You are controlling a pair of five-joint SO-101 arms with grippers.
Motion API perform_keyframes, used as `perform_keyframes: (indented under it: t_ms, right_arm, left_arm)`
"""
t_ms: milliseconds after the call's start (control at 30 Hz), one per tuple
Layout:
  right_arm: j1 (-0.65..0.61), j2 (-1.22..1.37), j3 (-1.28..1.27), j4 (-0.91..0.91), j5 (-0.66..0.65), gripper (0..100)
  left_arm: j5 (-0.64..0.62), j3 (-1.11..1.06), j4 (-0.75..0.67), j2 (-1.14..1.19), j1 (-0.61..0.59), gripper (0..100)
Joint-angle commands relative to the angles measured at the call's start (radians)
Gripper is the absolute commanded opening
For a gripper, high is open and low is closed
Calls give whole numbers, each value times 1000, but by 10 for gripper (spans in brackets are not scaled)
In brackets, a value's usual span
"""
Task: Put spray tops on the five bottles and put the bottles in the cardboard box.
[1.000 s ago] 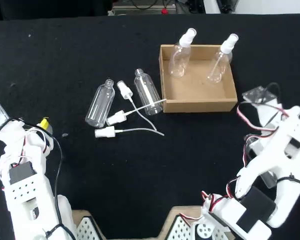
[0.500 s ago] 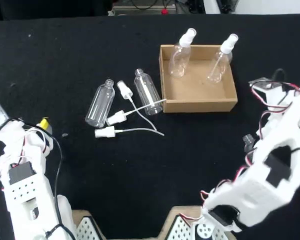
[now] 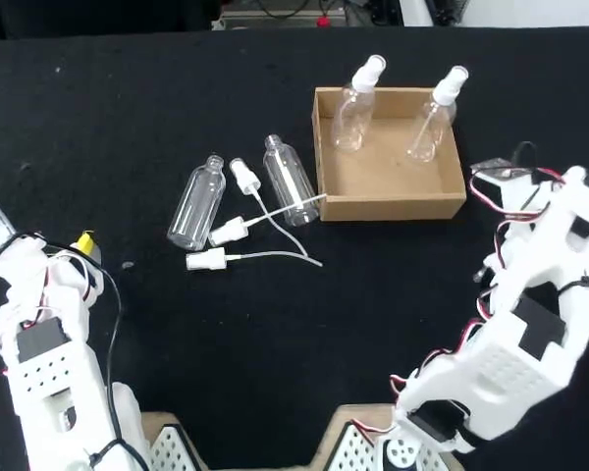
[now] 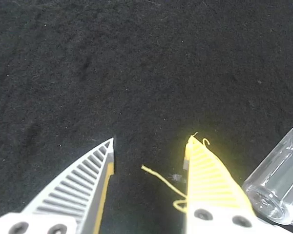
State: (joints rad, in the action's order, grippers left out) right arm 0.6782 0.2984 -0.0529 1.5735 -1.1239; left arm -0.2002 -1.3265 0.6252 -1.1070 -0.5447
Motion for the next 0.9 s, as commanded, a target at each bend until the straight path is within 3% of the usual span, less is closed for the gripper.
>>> perform_keyframes:
  t_ms: [0, 100, 367, 500, 667, 867]
  right_arm:
    - [44, -10, -38, -75, 5, 283]
    - [77, -10, -67, -135, -5, 307]
    - [190, -10, -79, -163, -252, 236]
    - [252, -13, -73, -157, -259, 149]
    - [351, -99, -73, -34, -259, 152]
    - [410, -197, -84, -20, -259, 154]
  left_arm:
    - [2, 16, -25, -11, -5, 227]
    - [2, 16, -25, -11, -7, 227]
    - [2, 18, -25, -11, -7, 227]
    - [2, 18, -25, -11, -7, 227]
    - [2, 18, -25, -11, -7, 227]
    - [2, 18, -25, -11, -5, 227]
